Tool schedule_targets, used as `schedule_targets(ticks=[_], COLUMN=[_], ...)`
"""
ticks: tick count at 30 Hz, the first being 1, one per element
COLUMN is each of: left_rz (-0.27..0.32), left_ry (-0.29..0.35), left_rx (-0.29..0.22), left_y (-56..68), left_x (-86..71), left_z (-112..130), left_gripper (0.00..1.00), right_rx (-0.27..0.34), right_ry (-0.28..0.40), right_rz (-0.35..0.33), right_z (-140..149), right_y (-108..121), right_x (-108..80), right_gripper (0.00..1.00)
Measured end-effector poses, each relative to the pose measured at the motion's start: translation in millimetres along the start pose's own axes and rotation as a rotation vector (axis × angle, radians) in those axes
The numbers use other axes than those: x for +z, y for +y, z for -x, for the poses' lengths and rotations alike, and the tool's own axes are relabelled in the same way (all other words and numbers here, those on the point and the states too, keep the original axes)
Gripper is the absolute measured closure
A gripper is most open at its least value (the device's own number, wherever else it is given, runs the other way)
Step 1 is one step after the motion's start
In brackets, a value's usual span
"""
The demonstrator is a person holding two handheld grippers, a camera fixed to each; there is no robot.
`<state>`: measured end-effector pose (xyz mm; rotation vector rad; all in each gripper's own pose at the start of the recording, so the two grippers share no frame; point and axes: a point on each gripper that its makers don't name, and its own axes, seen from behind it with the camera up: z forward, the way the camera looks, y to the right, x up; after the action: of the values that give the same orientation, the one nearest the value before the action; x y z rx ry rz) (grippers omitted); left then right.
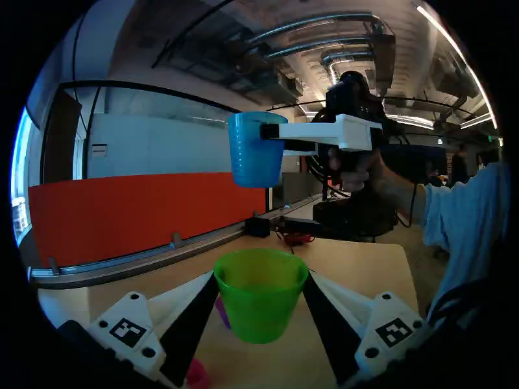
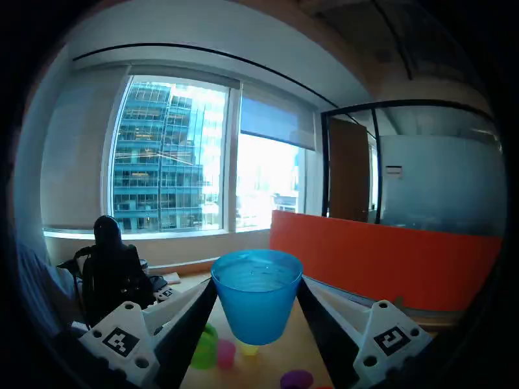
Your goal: Pour water
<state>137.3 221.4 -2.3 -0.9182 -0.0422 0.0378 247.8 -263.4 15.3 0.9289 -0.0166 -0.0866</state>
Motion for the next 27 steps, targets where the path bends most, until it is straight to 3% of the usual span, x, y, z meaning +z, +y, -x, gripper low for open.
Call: schedule_targets(ticks=[14, 27], left_rz=[-0.033, -0.027], left_ry=[-0.010, -0.027], left_rx=[0.005, 0.002], left_y=[-5.0, 1.4], left_x=[-13.8, -16.0], left_z=[2.0, 8.6], left_gripper=[0.13, 0.13], right_rx=[0.004, -0.001], right_ry=[0.001, -0.011], right_rz=[0.060, 0.089], right_z=[13.8, 35.0], right_y=[13.5, 19.0], right_x=[-39.5, -65.1], right_gripper=[0.11, 0.10])
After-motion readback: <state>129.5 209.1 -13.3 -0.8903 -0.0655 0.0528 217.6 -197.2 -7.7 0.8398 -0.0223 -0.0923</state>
